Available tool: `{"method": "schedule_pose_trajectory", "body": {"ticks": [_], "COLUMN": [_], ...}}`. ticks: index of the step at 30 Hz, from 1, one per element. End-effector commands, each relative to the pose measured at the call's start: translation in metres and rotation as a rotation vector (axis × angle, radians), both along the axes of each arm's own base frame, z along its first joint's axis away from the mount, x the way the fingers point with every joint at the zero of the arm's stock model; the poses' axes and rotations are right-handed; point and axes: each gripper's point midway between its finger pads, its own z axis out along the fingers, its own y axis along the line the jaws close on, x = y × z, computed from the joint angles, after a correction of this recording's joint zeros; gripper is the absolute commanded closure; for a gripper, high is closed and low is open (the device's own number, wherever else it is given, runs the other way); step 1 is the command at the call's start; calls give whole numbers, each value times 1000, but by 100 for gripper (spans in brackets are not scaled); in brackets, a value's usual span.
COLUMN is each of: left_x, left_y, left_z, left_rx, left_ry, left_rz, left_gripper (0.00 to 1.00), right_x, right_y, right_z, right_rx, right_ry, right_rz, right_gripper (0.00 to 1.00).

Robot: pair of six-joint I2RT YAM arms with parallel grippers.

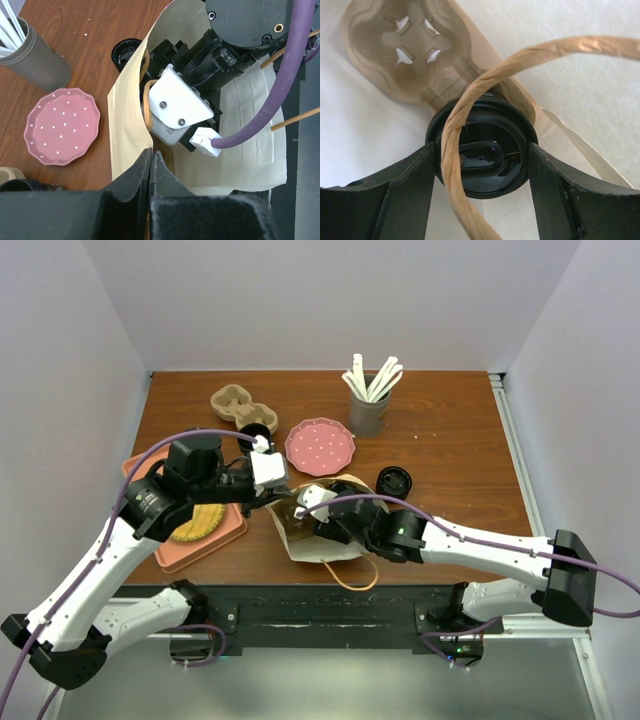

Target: Pack the takeout coffee

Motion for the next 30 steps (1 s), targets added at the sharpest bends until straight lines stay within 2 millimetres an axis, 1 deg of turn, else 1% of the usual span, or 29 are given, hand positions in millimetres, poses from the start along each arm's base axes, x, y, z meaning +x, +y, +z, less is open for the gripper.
{"method": "schedule_pose_trajectory", "body": {"ticks": [1, 3, 4, 5, 7, 11, 17, 20, 24, 28, 29, 30], "left_x": [-22, -24, -23, -25, -26, -26, -27, -31, -35, -26, -24, -23], "left_y": [-5, -4, -3, -4, -3, -2, -6, -7, -8, -9, -10, -11], "left_z": [14, 14, 11, 11, 8, 8, 6, 6, 3, 2, 1, 4], "left_rx": [-73, -76, -71, -71, -69, -66, -72, -70, -60, -30, -21, -20], "left_ry": [16, 13, 19, 22, 23, 17, 25, 32, 36, -31, -34, -45], "left_rz": [-78, -81, -80, -83, -82, -85, -111, -141, -167, -178, -180, -186], "left_gripper": [100, 100, 100, 100, 100, 100, 100, 100, 100, 100, 100, 100], "right_x": [7, 5, 4, 5, 6, 4, 2, 1, -7, -14, -16, -16], "right_y": [-17, -21, -23, -26, -29, -33, -32, -28, -26, -26, -23, -23], "right_z": [9, 7, 6, 9, 12, 10, 9, 13, 7, 5, 6, 7], "right_rx": [65, 61, 60, 64, 72, 58, 71, 95, 96, 114, 124, 135], "right_ry": [-10, -2, 0, -11, -22, -17, 2, 8, 51, 78, 82, 82], "right_rz": [-111, -123, -126, -138, -150, -152, -157, -149, -122, -101, -85, -81], "right_gripper": [57, 57, 57, 57, 57, 57, 57, 58, 59, 59, 59, 59]}}
